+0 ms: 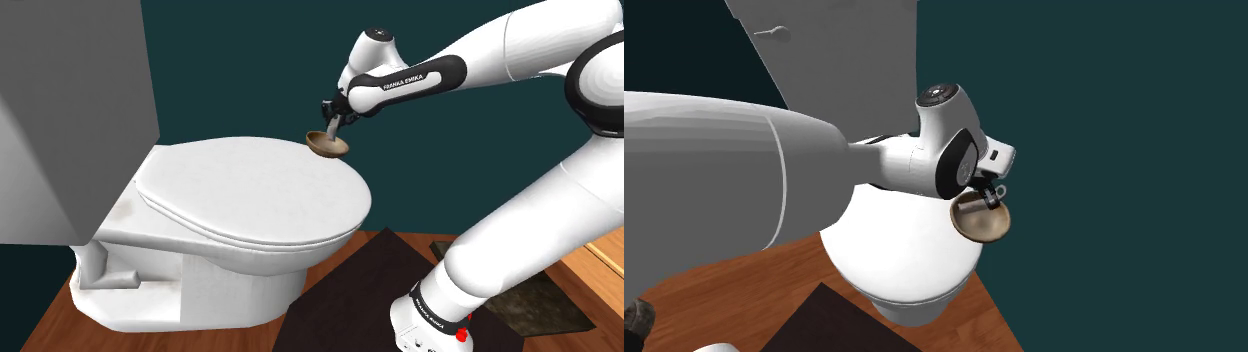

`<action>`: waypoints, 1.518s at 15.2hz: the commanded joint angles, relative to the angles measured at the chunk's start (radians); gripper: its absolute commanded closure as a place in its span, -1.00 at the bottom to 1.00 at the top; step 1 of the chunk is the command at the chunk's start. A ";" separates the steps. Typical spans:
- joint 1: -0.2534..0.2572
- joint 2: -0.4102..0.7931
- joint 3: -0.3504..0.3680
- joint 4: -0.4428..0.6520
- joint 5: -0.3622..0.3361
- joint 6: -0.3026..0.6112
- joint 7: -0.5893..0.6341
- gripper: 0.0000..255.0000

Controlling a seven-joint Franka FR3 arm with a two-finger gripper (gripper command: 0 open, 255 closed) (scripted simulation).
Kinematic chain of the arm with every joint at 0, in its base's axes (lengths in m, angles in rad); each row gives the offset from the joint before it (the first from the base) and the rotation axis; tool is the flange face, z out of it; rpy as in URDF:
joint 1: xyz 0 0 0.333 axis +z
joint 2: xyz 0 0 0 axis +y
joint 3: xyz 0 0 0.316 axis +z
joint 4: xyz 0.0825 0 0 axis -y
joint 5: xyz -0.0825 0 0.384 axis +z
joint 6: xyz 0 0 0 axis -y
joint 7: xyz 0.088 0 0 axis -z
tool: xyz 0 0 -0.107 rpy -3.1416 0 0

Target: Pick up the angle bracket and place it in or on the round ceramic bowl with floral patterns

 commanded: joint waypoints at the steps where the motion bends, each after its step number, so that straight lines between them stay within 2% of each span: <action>1: -0.003 0.014 0.000 -0.012 -0.011 0.025 0.011 1.00; 6: -0.013 0.056 0.000 -0.047 -0.052 0.099 0.055 1.00; 14: -0.012 0.056 0.000 -0.047 -0.052 0.099 0.055 1.00; 15: -0.012 0.056 0.000 -0.047 -0.053 0.099 0.055 -1.00; 20: -0.012 0.056 0.000 -0.047 -0.053 0.099 0.055 -1.00; 23: 0.004 -0.036 0.010 -0.051 -0.013 0.010 0.027 -1.00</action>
